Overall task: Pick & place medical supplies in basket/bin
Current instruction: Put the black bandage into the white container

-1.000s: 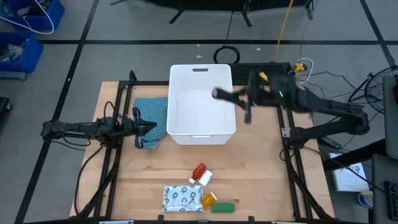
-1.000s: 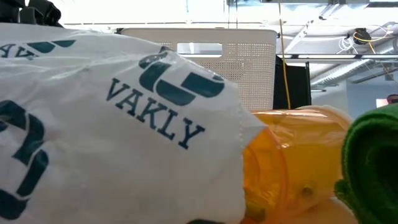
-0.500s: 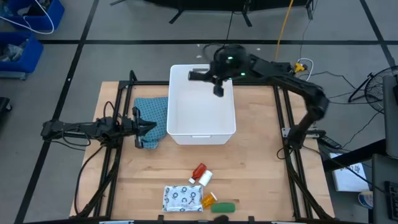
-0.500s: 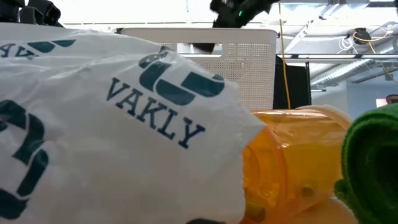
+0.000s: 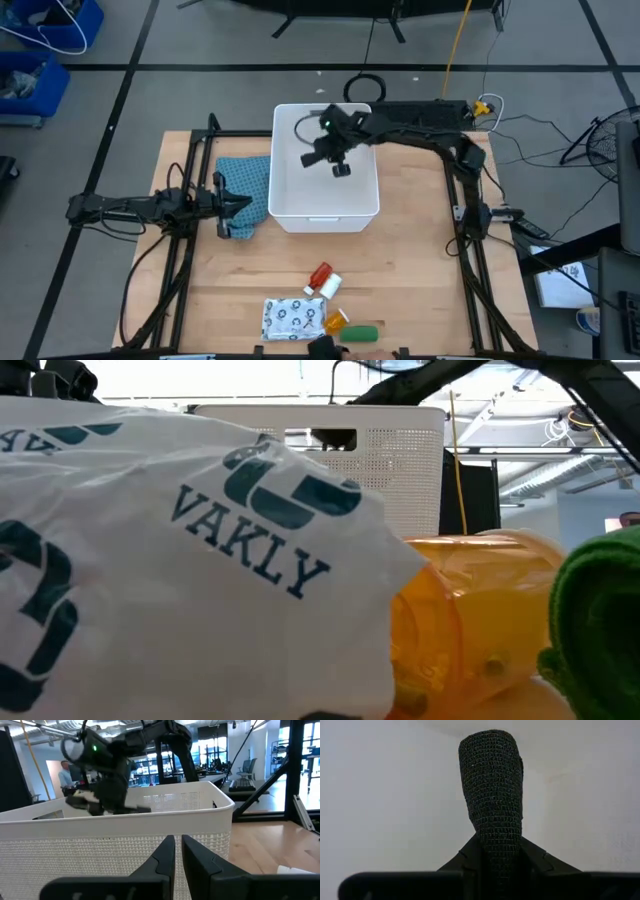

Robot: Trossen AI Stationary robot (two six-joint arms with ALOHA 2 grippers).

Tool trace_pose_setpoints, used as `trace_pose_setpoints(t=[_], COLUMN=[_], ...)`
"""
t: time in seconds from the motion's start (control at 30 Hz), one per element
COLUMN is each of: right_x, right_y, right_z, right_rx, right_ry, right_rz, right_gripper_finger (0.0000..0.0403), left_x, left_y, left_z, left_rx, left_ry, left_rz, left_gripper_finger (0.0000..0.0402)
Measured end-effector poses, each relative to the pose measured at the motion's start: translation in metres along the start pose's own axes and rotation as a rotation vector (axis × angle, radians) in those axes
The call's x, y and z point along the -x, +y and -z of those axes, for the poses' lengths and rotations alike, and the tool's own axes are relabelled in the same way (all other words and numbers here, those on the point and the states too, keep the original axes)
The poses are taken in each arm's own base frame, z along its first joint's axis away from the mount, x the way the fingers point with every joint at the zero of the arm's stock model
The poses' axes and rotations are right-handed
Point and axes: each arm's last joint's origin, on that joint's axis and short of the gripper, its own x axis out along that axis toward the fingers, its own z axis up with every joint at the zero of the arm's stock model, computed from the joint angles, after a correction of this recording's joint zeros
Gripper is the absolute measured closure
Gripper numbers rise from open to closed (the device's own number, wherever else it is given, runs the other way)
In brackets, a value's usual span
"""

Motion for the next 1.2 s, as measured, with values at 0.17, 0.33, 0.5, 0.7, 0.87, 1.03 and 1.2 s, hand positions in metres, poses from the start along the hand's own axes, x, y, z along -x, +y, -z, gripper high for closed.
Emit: trace_pose_setpoints(t=[0.17,0.33,0.5,0.7,0.87,1.03,1.2], right_x=[-0.028,-0.049,-0.067,-0.073,-0.066,-0.049,-0.034], right_y=[0.004,0.008,0.012,0.014,0.013,0.009,0.003], right_z=[0.009,0.018,0.025,0.028,0.026,0.019,0.016], right_rx=[0.019,-0.001,-0.010,-0.022,-0.028,-0.042,-0.078], right_ry=[0.060,0.092,0.116,0.128,0.123,0.096,0.120], right_rz=[-0.031,-0.084,-0.124,-0.140,-0.127,-0.096,-0.014], right_gripper_finger=[0.0340,0.0341,0.0339,0.0334,0.0295,0.0231,0.0169], left_x=[0.000,0.000,0.000,0.000,0.000,0.000,0.000], left_y=[0.000,0.000,0.000,0.000,0.000,0.000,-0.001], left_z=[0.000,0.003,0.003,0.003,0.003,0.003,0.005], left_rx=[-0.001,-0.006,-0.006,-0.006,-0.006,0.000,-0.003], left_ry=[0.005,0.028,0.030,0.031,0.030,0.031,0.052], left_rz=[0.001,0.004,0.004,0.004,0.004,0.006,0.009], left_gripper_finger=[0.0364,0.0364,0.0364,0.0364,0.0364,0.0364,0.0364])
